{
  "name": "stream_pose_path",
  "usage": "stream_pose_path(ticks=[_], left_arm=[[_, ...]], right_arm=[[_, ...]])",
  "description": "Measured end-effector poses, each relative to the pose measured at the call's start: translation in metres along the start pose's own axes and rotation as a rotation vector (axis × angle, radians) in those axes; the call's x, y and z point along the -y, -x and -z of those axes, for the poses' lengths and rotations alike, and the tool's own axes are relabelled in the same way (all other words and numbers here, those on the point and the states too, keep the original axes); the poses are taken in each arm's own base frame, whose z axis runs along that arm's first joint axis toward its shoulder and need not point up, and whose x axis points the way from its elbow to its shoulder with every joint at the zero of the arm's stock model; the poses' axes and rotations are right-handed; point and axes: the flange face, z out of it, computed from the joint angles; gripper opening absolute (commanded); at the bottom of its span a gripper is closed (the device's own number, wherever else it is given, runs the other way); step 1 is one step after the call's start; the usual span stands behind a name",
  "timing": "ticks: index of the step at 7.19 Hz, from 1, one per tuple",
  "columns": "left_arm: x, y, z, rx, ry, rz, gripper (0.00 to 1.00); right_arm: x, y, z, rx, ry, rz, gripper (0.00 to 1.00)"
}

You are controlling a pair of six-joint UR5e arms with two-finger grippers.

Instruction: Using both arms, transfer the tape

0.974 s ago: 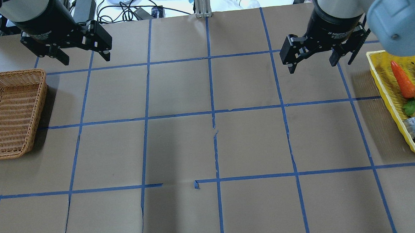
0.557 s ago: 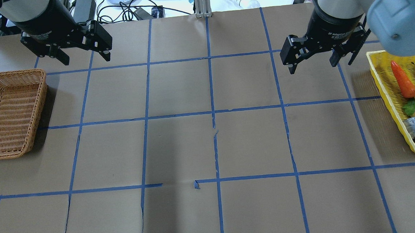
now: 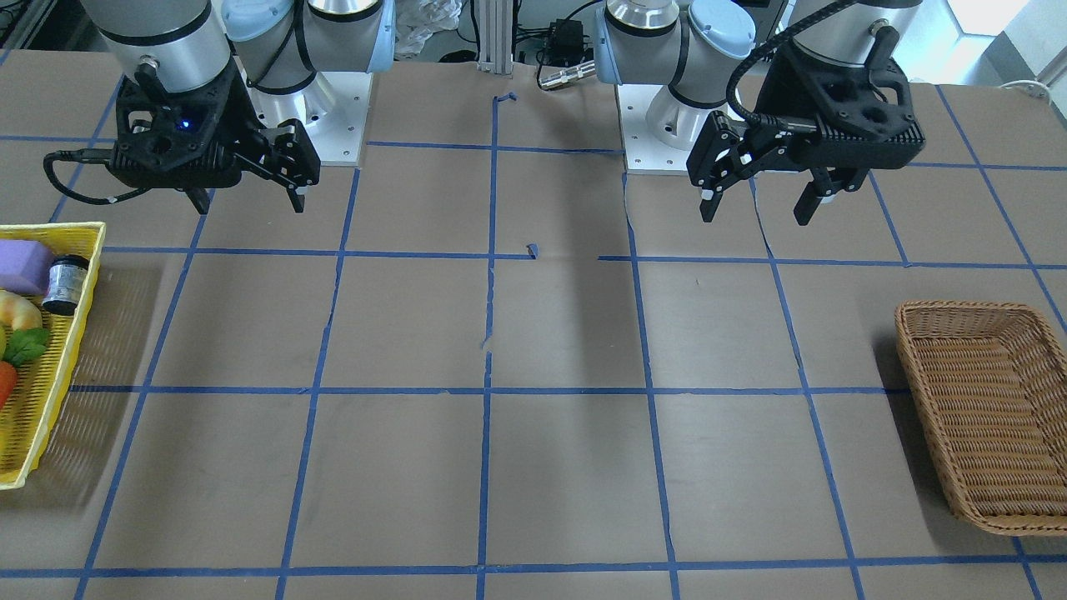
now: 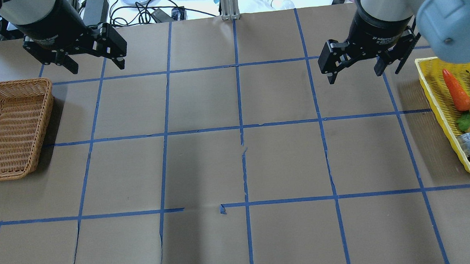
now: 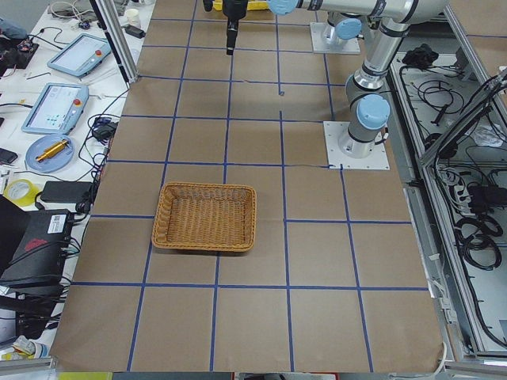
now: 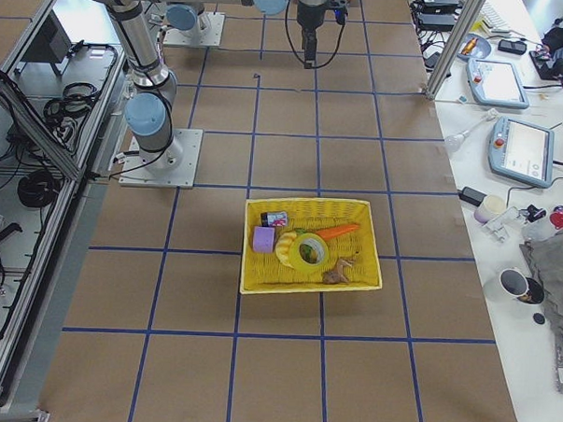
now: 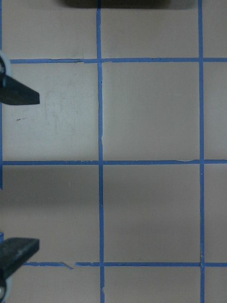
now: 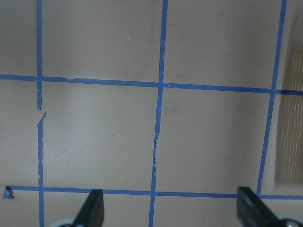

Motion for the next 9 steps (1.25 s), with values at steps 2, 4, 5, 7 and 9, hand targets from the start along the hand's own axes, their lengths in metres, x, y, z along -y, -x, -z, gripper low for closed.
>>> stream_pose_path(ticks=[2, 4, 5, 7, 9], left_arm=[[0.000, 0.000, 0.000, -0.001, 0.000, 0.000, 1.00], [0.000, 0.000, 0.000, -0.001, 0.001, 0.000, 1.00], [0.000, 0.000, 0.000, -0.001, 0.001, 0.000, 1.00], [0.000, 0.000, 0.000, -0.001, 0.001, 0.000, 1.00], [0.000, 0.000, 0.000, -0.001, 0.001, 0.000, 1.00]], right_arm=[[0.001, -0.001, 0.001, 0.001, -0.008, -0.002, 1.00], [0.004, -0.010, 0.001, 0.000, -0.013, -0.017, 1.00], [0.005, -0.017, 0.001, 0.000, -0.008, -0.028, 1.00], [0.004, -0.021, 0.001, 0.003, 0.000, -0.041, 1.00], [0.002, -0.020, 0.004, 0.013, -0.006, -0.043, 1.00]])
